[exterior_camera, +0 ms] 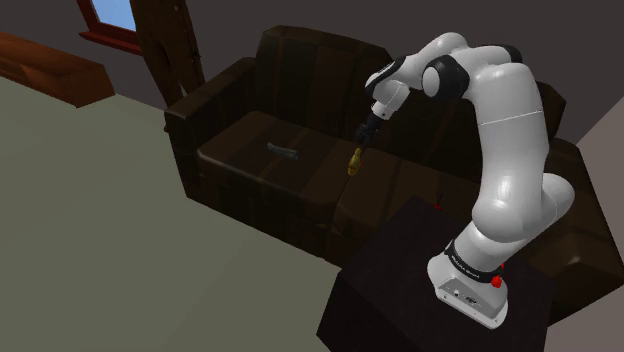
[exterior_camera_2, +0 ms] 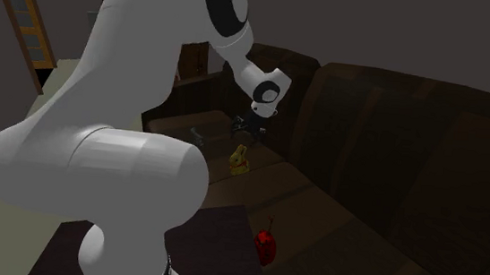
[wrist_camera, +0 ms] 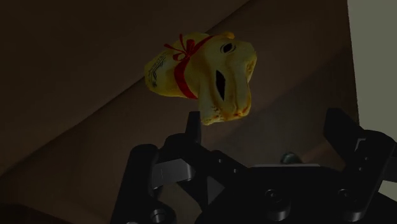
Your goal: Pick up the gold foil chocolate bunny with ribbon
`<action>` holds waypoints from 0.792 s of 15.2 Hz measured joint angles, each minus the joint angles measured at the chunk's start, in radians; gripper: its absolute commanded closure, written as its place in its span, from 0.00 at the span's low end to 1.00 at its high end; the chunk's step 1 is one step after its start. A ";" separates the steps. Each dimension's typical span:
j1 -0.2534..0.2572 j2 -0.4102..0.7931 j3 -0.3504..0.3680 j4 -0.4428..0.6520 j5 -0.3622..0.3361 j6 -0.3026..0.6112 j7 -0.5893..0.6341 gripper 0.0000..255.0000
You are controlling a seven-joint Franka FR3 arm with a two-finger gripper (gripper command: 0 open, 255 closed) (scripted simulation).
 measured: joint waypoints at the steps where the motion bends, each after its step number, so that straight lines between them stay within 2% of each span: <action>1: -0.009 0.022 0.004 0.020 0.005 -0.002 -0.004 0.00; 8: -0.028 0.101 0.027 0.057 0.035 0.032 -0.033 0.00; 9: -0.029 0.103 0.028 0.057 0.036 0.034 -0.035 1.00; 12: -0.029 0.104 0.029 0.058 0.037 0.035 -0.036 1.00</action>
